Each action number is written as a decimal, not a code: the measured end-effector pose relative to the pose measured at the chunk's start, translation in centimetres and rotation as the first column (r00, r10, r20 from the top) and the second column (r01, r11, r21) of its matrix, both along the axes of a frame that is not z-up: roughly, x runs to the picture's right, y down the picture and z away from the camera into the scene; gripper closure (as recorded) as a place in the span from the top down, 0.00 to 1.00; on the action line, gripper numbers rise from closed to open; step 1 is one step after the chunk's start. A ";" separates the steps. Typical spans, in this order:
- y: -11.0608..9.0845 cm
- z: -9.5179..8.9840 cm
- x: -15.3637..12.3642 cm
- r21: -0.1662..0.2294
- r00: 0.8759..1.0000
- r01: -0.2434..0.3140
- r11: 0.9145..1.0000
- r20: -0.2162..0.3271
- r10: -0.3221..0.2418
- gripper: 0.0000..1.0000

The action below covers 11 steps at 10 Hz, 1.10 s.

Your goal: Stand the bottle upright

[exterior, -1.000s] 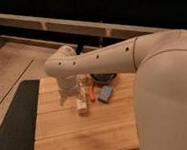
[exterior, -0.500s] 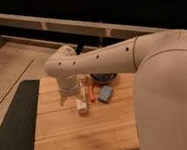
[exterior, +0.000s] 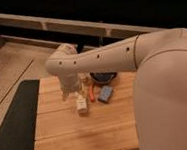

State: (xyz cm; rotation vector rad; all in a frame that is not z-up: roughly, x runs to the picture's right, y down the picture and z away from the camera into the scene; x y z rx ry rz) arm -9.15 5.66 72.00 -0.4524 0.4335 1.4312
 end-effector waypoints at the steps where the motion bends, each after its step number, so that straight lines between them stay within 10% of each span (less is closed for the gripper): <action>1: -2.7 0.4 0.2 0.078 0.999 0.029 0.997 0.023 -0.031 0.65; 2: -5.7 0.6 0.4 0.166 0.996 0.059 0.984 0.057 -0.069 0.65; 4: -7.5 0.7 0.9 0.219 0.994 0.071 0.973 0.071 -0.089 0.65; 8: -7.8 1.4 1.2 0.215 0.996 0.048 0.975 0.065 -0.063 0.65; 11: -8.5 6.0 3.8 0.179 1.000 -0.021 0.984 0.014 0.018 0.65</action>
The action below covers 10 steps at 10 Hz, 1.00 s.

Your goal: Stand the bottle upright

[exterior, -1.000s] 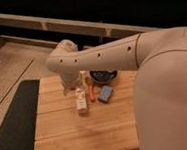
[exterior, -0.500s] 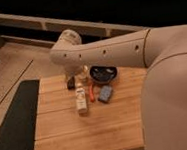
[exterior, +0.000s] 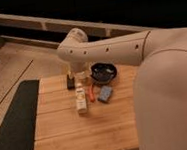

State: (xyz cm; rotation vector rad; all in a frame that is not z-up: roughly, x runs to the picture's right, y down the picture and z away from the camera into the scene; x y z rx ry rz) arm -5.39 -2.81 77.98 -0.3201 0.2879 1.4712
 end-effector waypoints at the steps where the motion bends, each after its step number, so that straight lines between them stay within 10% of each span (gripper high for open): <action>1: 0.6 2.2 -0.1 -0.034 1.000 -0.003 0.999 -0.007 0.002 0.65; 6: 4.1 8.6 -2.1 -0.177 1.000 0.001 0.984 0.011 0.001 0.65; 10: 5.0 9.2 -2.6 -0.226 0.999 0.004 0.974 0.038 0.004 0.65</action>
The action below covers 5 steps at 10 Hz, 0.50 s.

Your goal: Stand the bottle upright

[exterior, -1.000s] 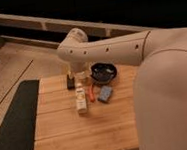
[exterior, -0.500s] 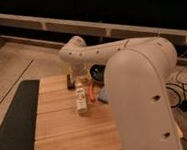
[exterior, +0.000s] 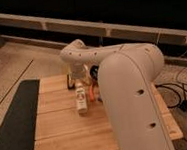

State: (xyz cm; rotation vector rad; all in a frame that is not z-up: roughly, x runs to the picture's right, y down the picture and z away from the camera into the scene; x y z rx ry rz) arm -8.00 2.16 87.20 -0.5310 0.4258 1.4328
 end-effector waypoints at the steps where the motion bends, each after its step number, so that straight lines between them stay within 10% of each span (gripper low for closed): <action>1: 0.0 0.0 0.0 0.001 1.000 0.002 1.000 0.000 -0.002 0.65; 5: 0.2 0.9 -0.1 0.010 1.000 0.020 1.000 -0.011 -0.020 0.65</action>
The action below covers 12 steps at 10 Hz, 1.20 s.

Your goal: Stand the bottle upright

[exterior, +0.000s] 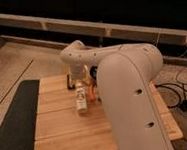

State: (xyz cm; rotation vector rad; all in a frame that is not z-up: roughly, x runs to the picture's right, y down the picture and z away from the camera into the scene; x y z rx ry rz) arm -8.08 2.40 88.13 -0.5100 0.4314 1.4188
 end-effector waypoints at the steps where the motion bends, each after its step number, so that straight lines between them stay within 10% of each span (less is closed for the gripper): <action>1: 0.0 0.3 -0.3 0.000 1.000 0.002 1.000 0.007 -0.002 0.65; 12: 2.1 6.3 -1.6 -0.115 0.997 0.071 0.991 0.040 -0.066 0.65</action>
